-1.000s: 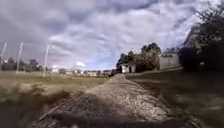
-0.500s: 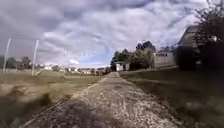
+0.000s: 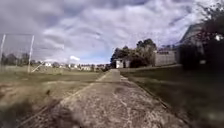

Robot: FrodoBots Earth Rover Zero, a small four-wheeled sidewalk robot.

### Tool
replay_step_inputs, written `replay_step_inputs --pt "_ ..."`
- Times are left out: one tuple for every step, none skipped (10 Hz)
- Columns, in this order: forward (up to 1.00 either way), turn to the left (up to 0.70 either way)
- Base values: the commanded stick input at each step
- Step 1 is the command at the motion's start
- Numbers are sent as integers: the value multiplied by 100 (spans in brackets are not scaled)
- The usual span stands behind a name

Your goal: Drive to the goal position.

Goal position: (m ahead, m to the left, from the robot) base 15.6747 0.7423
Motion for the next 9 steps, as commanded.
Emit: replay_step_inputs --pt "100 0" --pt "100 0" --pt "100 0" --pt "100 0" --pt "100 0" --pt "100 0" --pt "100 0" --pt "100 0" --pt "100 0"
